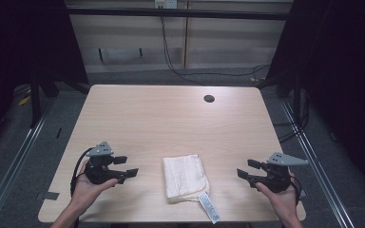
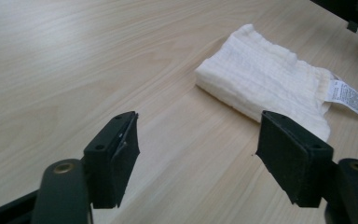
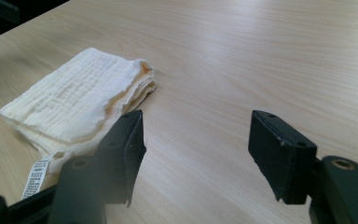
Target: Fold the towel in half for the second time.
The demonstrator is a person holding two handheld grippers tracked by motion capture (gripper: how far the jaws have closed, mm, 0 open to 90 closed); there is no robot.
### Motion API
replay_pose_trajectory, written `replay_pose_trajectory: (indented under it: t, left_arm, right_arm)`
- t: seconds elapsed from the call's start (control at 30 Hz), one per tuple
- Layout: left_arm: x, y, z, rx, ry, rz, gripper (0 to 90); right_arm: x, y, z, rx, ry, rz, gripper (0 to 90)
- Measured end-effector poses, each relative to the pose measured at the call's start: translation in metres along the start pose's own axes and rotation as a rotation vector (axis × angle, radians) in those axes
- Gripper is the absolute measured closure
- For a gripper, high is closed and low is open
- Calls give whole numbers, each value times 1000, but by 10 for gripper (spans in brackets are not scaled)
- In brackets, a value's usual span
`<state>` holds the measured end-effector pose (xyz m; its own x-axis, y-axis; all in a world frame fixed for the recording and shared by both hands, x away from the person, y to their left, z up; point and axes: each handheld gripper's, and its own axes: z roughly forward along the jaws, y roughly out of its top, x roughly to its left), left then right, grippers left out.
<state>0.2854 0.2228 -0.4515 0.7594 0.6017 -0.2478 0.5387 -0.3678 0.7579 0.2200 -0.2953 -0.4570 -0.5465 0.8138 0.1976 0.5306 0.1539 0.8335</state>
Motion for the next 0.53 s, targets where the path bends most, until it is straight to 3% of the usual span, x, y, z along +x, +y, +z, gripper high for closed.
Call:
replay_pose_trajectory:
  t: [0.03, 0.17, 0.27, 0.37, 0.53]
  left_arm:
    - [1, -4, 0, 3, 21, 5, 278]
    - [4, -16, -6, -16, 24, -18, 263]
    - [1, -23, -16, -81, 65, -26, 272]
    - [1, -24, -20, -88, 55, -21, 267]
    - [10, -25, -13, -43, 49, -31, 249]
  right_arm:
    - [-1, 0, 0, -4, -2, -1, 353]
    - [-5, -1, -2, -26, -8, 17, 341]
    - [-9, -5, -4, -47, -29, 34, 331]
    - [-9, -13, -7, -61, -39, 63, 326]
    - [-7, -15, -3, -43, -47, 56, 323]
